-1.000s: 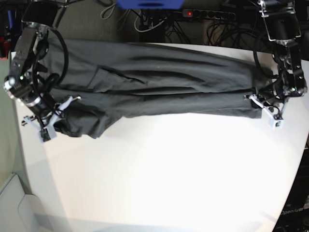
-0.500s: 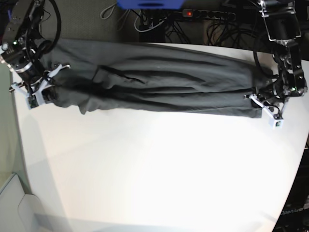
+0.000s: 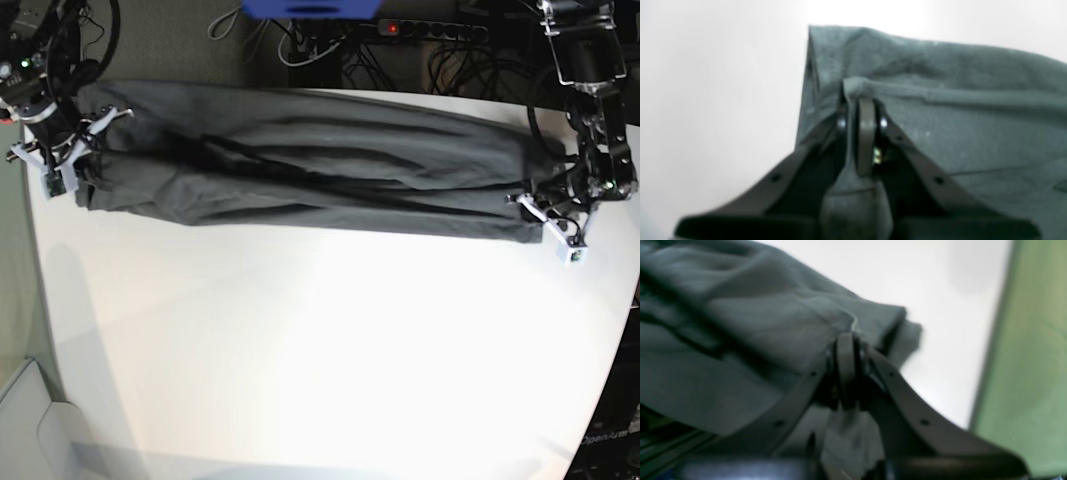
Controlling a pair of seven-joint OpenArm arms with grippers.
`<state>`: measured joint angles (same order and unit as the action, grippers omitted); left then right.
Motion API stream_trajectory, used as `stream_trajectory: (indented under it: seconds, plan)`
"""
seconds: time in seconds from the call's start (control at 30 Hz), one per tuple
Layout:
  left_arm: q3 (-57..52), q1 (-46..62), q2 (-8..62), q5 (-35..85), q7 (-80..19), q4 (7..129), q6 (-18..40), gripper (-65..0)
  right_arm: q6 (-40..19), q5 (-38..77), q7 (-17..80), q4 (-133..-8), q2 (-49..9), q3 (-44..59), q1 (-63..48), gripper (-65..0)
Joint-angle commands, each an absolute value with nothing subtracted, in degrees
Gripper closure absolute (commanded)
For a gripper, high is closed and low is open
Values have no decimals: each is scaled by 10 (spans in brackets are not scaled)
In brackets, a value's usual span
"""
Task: Layout the t-shirt on the table in an organized manner, then fold the t-shirt properly
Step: 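Pull the stack end outward with the right gripper to straighten it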
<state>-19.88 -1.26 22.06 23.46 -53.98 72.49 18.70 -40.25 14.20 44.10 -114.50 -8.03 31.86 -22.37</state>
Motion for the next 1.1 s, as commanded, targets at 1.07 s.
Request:
stream_trajectory:
  seconds: [1.07]
  plan:
    - [-197, 11, 245, 216, -580, 727, 183, -40, -400, 146, 429, -1112, -87, 292, -327, 0]
